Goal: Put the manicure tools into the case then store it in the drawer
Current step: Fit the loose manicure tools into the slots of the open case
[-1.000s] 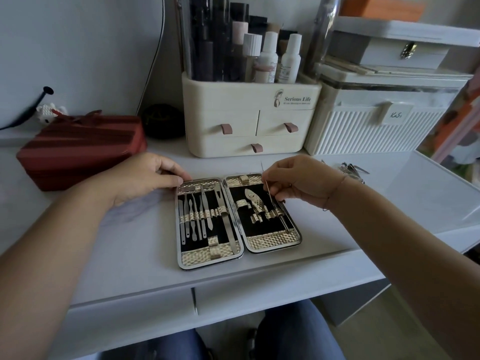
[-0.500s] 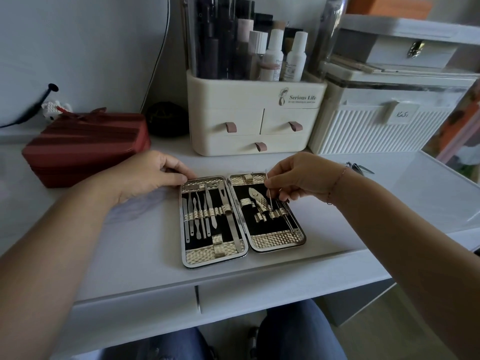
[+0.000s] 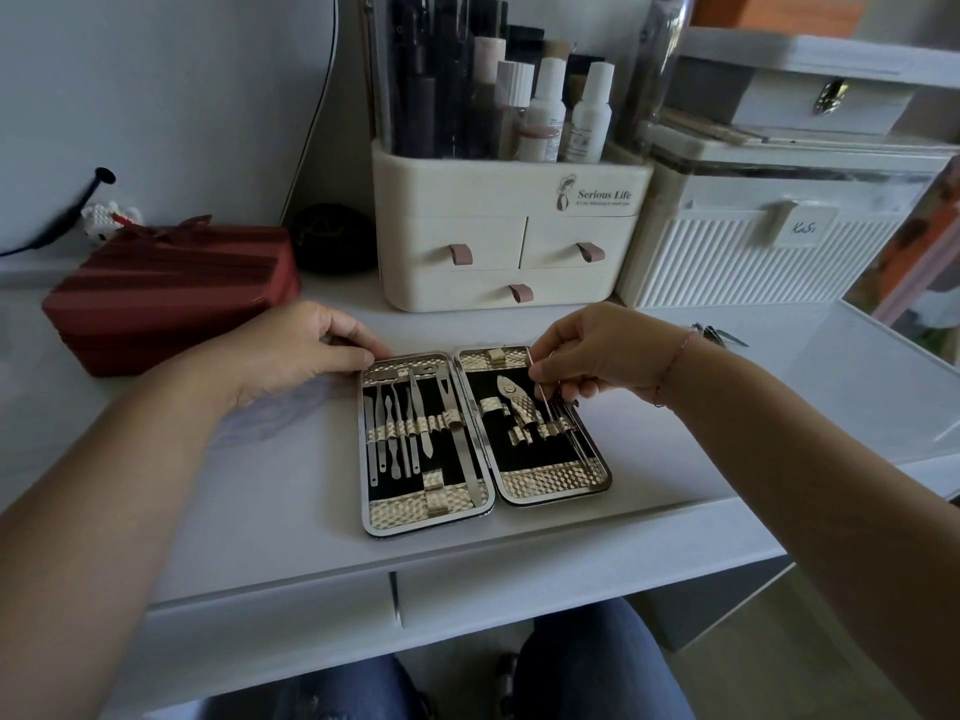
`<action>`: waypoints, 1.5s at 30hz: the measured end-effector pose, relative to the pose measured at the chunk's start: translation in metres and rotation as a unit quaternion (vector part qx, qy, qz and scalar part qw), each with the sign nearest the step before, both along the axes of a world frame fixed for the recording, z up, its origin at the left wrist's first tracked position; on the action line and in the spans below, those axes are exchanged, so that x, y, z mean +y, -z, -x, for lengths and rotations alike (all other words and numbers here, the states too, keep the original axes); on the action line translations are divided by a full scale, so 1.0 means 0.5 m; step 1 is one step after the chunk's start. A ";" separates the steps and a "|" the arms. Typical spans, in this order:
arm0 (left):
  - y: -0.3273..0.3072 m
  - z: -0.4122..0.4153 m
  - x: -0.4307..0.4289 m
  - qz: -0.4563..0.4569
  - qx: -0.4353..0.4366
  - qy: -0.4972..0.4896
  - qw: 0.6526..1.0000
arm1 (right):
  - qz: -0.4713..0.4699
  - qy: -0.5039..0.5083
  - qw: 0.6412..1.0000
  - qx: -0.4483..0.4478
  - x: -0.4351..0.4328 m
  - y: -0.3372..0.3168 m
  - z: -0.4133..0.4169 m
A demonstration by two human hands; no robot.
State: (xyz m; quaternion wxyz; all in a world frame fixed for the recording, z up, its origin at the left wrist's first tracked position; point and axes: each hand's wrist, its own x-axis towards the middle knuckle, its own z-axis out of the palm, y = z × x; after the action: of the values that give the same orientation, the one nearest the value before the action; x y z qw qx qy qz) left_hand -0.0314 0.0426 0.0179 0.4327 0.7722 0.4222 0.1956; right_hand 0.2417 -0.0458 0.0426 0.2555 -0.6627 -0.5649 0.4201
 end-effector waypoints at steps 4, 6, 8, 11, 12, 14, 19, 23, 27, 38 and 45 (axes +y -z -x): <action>0.002 0.001 0.001 -0.004 -0.003 -0.001 1.000 | -0.019 0.012 1.000 -0.005 0.003 0.003 0.001; 0.004 0.001 0.004 -0.003 -0.001 -0.002 1.000 | -0.040 0.031 0.999 0.007 0.005 0.005 -0.002; 0.005 0.001 0.005 -0.003 0.000 -0.005 1.000 | -0.049 0.039 0.998 0.012 0.006 0.006 -0.003; 0.004 0.001 0.004 -0.004 -0.002 -0.004 1.000 | -0.042 0.029 0.999 -0.003 0.004 0.006 -0.003; 0.004 0.001 0.003 -0.004 -0.003 -0.003 1.000 | -0.038 0.023 0.999 -0.007 0.004 0.006 -0.002; 0.003 0.000 0.003 -0.008 -0.002 0.000 1.000 | -0.033 0.014 0.999 -0.014 0.003 0.006 -0.002; 0.004 0.002 0.003 -0.008 -0.005 -0.004 1.000 | -0.055 -0.016 0.996 -0.065 -0.003 0.002 0.002; 0.005 0.001 0.004 -0.005 -0.004 -0.006 1.000 | -0.073 -0.020 0.993 -0.090 -0.003 0.003 0.005; 0.005 0.000 0.005 -0.014 0.001 -0.009 1.000 | -0.087 -0.023 0.990 -0.110 0.001 0.005 0.000; 0.003 -0.002 0.002 -0.016 -0.002 -0.011 1.000 | -0.107 -0.083 0.977 -0.168 -0.015 0.008 -0.016; 0.002 -0.003 0.000 -0.015 0.003 -0.013 1.000 | -0.107 -0.126 0.968 -0.187 -0.038 0.010 -0.027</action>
State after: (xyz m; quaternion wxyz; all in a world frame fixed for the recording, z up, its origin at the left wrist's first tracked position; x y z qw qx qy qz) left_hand -0.0299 0.0426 0.0167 0.4174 0.7733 0.4308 0.2053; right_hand 0.2551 -0.0650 0.0377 0.1596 -0.6216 -0.7235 0.2544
